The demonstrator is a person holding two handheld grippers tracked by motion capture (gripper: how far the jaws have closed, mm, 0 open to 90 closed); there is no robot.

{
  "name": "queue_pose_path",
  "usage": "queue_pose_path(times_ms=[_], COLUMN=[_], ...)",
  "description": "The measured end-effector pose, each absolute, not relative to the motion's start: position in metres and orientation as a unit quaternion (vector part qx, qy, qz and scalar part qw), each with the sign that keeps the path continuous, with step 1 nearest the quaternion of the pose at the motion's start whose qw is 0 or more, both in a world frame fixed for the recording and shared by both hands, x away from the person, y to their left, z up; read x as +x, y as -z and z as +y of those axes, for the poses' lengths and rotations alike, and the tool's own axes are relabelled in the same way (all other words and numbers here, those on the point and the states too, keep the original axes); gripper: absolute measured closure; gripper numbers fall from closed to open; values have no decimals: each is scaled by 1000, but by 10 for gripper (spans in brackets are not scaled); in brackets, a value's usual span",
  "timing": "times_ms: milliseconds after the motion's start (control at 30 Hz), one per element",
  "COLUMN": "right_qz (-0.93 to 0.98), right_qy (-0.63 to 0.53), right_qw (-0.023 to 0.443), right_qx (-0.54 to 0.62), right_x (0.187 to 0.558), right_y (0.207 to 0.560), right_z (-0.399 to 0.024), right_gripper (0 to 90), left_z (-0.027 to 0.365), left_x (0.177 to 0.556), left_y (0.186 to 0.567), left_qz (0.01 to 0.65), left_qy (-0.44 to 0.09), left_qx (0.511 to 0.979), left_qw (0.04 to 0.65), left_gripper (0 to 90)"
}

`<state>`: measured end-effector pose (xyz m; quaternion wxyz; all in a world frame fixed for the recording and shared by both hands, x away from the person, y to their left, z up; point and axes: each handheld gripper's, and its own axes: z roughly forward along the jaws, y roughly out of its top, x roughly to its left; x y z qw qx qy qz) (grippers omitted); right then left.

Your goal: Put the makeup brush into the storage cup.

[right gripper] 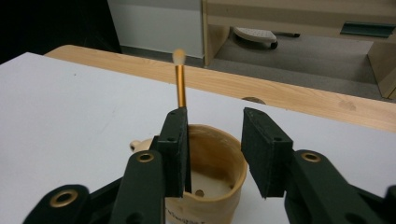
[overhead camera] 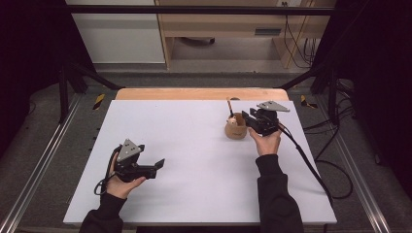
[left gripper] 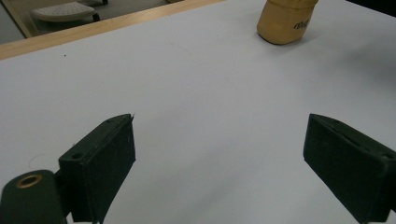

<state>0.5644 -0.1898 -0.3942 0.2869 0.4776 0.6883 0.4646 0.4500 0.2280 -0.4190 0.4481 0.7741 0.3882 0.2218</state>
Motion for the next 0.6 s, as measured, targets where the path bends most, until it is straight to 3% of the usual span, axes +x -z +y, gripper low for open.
queue_pose_path(times_ms=[600], right_qz=[708], right_qy=[-492], right_qw=[279], right_qx=[423], right_x=[502], right_y=[388], right_z=[-195], right_gripper=[259], left_z=[228], left_x=[449], left_y=[417], left_qz=[387], left_qy=[-224], left_qx=[773], left_qw=[450], left_gripper=[85])
